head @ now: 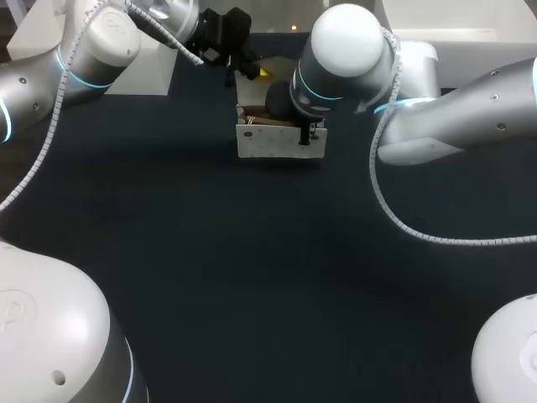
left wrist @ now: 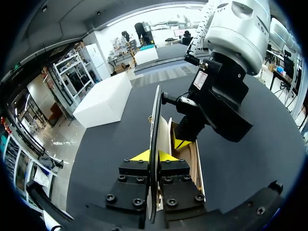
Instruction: Pick up the bag, open it, inspect its contents, close it, and place it on the opposite side
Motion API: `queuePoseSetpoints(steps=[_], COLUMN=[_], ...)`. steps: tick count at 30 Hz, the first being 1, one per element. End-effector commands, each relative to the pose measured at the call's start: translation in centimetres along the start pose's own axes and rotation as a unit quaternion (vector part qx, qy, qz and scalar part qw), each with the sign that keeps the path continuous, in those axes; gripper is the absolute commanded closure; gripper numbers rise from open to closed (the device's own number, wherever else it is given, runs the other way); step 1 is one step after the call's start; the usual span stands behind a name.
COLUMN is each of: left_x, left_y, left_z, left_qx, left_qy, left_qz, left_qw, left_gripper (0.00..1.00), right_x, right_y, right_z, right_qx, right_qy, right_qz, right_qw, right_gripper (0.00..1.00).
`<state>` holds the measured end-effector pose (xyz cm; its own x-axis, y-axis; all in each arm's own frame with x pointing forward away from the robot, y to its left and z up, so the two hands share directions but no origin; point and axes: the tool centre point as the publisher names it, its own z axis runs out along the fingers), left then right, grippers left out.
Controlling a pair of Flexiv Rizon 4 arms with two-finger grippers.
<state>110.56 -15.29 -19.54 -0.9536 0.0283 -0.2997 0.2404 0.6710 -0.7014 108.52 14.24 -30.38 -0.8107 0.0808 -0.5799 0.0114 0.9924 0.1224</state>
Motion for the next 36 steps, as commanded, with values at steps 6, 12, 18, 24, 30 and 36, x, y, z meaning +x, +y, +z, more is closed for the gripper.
queuePoseSetpoints(steps=[6,12,18,24,30,36], left_x=[-0.1,0.0,0.2,0.3,0.3,0.3], left_y=[0.7,1.3,1.4,1.3,1.3,1.3], left_z=[0.3,0.7,0.6,0.5,0.5,0.6], left_qx=[0.016,0.021,0.026,0.027,0.028,0.028], left_qy=[0.020,0.026,0.026,0.025,0.025,0.025], left_qz=[-0.008,-0.014,-0.012,-0.006,-0.003,-0.001], left_qw=[1.000,0.999,0.999,0.999,0.999,0.999], left_gripper=[1.00,1.00,1.00,1.00,1.00,1.00], right_x=[0.9,1.1,1.1,1.3,1.2,1.2], right_y=[0.2,0.2,0.4,0.5,0.6,0.5], right_z=[1.3,1.6,1.9,2.2,2.3,2.5], right_qx=[0.003,0.004,0.003,0.004,0.004,0.005], right_qy=[0.031,0.037,0.042,0.048,0.051,0.054], right_qz=[0.001,0.004,0.001,-0.001,-0.002,-0.002], right_qw=[1.000,0.999,0.999,0.999,0.999,0.999], right_gripper=[0.00,0.00,0.00,0.00,0.00,0.00])
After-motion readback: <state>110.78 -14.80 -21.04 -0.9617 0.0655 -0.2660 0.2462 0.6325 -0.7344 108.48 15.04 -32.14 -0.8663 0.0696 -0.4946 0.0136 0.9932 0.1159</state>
